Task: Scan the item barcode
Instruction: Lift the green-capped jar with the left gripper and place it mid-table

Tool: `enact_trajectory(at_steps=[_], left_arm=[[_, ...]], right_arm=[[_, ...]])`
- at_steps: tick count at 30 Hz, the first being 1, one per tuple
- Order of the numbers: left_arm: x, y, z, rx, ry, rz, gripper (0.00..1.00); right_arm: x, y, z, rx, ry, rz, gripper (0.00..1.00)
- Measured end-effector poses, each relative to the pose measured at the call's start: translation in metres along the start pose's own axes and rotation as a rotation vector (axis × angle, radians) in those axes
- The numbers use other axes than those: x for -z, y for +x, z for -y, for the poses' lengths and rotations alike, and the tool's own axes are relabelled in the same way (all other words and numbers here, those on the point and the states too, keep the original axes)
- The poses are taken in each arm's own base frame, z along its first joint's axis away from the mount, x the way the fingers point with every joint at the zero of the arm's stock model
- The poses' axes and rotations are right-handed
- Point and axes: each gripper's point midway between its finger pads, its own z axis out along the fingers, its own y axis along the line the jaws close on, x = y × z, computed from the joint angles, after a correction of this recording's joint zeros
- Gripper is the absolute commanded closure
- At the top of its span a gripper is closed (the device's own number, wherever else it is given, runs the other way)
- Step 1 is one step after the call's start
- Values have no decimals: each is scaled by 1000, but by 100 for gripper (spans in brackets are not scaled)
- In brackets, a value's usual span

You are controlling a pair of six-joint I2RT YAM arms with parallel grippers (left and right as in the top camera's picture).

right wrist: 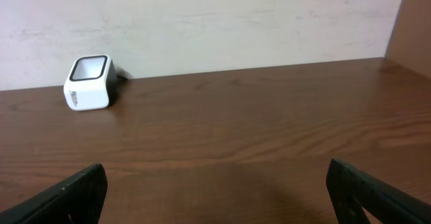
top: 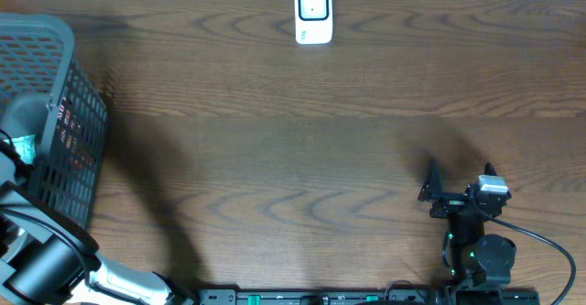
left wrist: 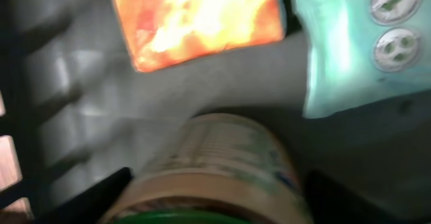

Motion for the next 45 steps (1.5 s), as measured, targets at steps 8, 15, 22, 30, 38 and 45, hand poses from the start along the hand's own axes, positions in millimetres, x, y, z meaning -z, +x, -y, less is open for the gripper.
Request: enact_trajectory(at_steps=[8,15,22,30,38,45], left_arm=[[28,9,-14,-7,-30,-45,41],[183,-33,-12,67,249,259,41],[380,11,-14,-4,879,545,41],[440,165,42,-544,1256,294,40],[347,287,101,-1071,925,140,40],[244,341,155,-1320,555,148,40]], right_arm=[[0,0,0,0,0,0,1],[0,0,0,0,0,0,1],[0,0,0,0,0,0,1],[0,0,0,0,0,0,1],[0,0,0,0,0,0,1],[0,0,0,0,0,0,1]])
